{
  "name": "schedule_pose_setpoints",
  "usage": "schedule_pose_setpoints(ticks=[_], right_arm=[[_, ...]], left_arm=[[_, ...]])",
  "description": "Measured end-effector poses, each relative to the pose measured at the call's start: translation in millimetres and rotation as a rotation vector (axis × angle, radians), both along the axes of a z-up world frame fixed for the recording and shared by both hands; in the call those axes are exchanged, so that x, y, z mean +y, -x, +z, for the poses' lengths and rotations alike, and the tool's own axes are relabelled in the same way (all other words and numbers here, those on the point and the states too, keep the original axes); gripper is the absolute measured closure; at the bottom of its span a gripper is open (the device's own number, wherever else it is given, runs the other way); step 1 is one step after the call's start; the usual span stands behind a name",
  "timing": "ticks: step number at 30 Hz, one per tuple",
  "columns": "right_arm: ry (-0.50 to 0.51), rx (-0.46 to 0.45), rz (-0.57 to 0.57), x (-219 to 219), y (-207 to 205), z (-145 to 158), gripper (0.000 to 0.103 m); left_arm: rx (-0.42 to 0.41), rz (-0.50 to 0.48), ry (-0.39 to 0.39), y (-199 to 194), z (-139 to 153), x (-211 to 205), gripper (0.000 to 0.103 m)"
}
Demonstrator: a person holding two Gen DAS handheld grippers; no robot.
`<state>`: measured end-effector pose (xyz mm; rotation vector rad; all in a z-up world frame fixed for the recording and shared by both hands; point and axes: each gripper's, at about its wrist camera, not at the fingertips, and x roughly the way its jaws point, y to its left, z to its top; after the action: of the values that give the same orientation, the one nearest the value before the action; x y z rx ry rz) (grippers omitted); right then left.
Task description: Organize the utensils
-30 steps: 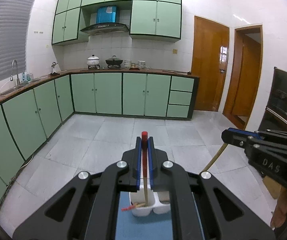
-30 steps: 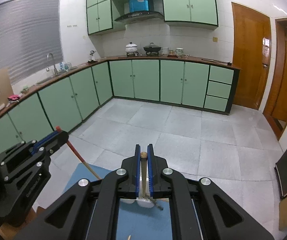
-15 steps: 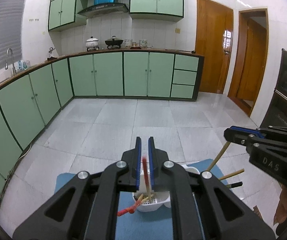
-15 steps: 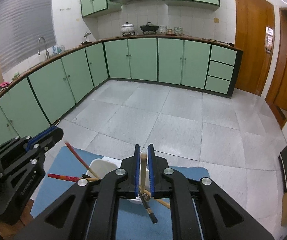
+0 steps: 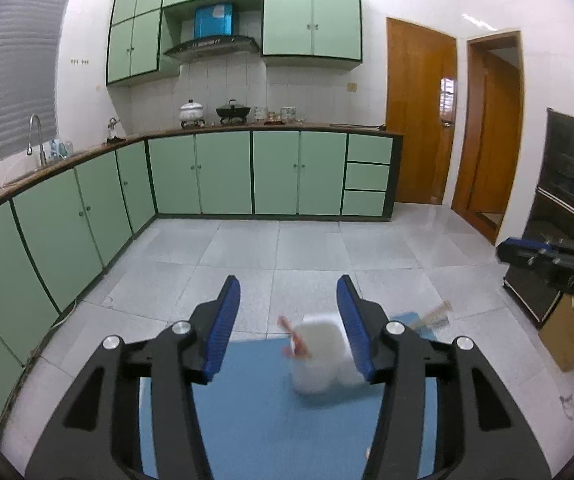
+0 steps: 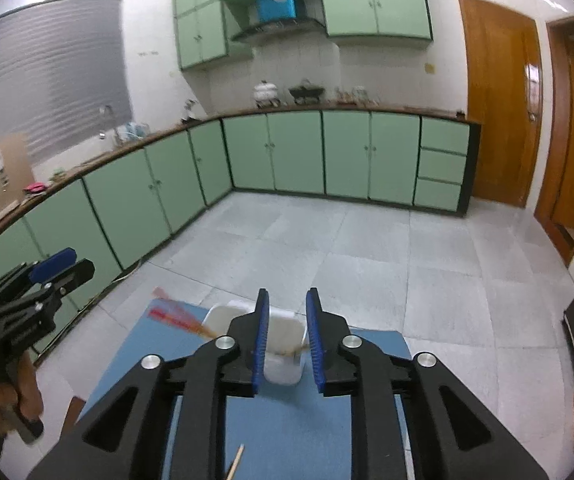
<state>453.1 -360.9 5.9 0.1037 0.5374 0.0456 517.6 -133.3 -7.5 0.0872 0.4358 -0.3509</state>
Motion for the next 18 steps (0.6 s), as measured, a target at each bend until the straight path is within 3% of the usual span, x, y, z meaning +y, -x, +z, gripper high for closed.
schedule_pose_setpoints(ticks=[4,7,13,18], right_arm=[[0.038,-0.050,0.027,5.3,73.3,-27.3,0.074],[-0.003,-0.021,0.019,4.5,129.2,-76.5,0.074],[-0.085,0.091,-0.017,11.4,191.9,-167.0,0.074],[-0.175,0.150,-0.061,11.8,217.1,-212.4,0.074]], left_arm=[[-0.006,-0.002,0.020,69.5,-31.2,31.6,0.047],[-0.012,0.010,0.013,122.6,-65.0,48.3,0.045],[0.097,-0.009,0.028,222.4,-156.8,52.4,0.045],[0.174,-0.052,0.005,274.7,-223.8,27.8,0.047]])
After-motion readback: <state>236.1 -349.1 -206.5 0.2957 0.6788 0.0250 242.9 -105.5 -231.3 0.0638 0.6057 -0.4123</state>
